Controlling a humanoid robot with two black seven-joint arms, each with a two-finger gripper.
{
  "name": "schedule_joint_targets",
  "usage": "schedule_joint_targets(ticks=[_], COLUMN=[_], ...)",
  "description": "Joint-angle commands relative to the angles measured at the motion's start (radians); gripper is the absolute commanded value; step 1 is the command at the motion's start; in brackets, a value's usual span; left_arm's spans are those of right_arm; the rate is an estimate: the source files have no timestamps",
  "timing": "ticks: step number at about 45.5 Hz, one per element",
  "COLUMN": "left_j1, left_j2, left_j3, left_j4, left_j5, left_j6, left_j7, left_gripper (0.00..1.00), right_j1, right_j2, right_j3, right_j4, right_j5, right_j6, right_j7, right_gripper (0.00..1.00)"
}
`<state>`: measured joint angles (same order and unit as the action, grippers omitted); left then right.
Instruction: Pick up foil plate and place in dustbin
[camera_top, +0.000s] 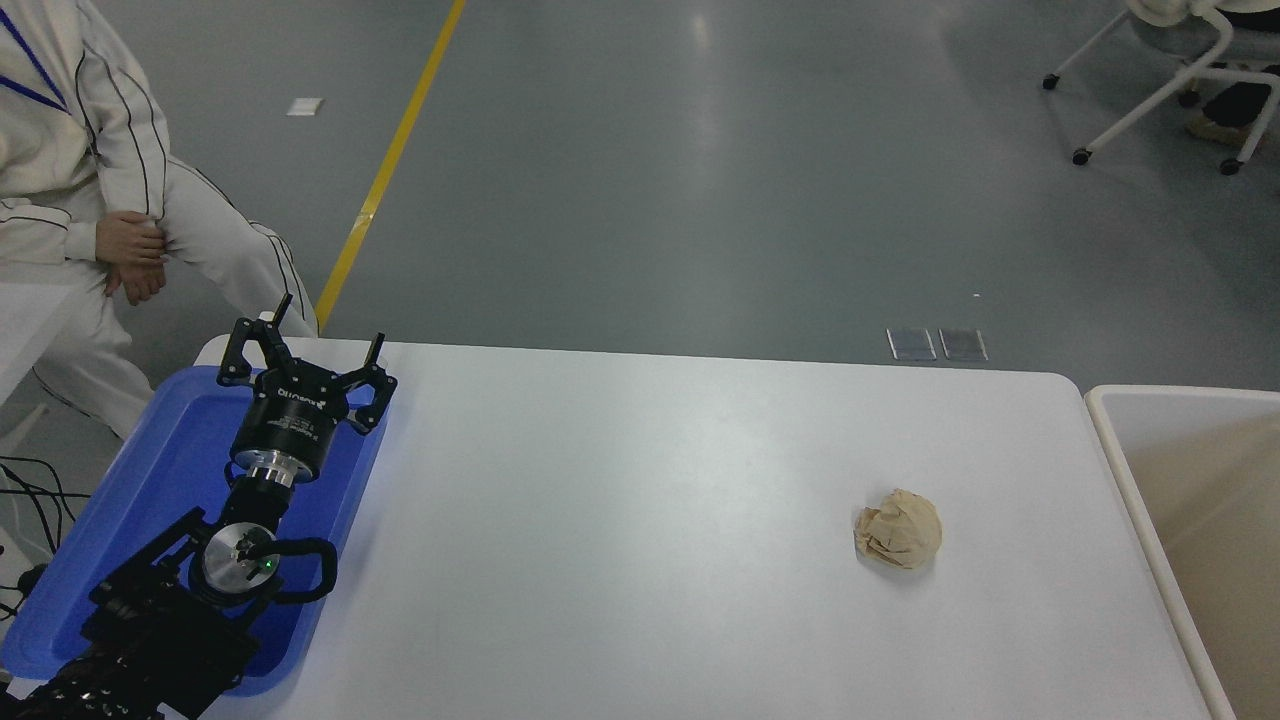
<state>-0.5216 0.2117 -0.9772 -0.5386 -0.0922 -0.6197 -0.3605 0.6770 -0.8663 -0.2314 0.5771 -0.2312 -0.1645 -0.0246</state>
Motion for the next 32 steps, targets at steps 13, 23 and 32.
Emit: schedule_joint_targets(ticks=[13,23,32], left_j1=[0.0,0.0,0.0], left_j2=[0.0,0.0,0.0], left_j3=[0.0,0.0,0.0], left_j4=[0.0,0.0,0.0], left_j5=[0.0,0.0,0.0], left_j6=[0.0,0.0,0.0], left_j7=[0.0,0.0,0.0], left_gripper=[1.0,1.0,1.0], right_j1=[0.515,0.765,0.97], right_j2=[-0.223,-0.149,0.081], right_j3=[-0.543,-0.79,-1.08], right_j4=[0.481,0.483,0.484], right_j5=[-0.077,-0.068,-0.06], right_j6=[0.219,0.468,0.651], right_j7=[0.002,0.002,0.002], right_gripper=[1.0,1.0,1.0])
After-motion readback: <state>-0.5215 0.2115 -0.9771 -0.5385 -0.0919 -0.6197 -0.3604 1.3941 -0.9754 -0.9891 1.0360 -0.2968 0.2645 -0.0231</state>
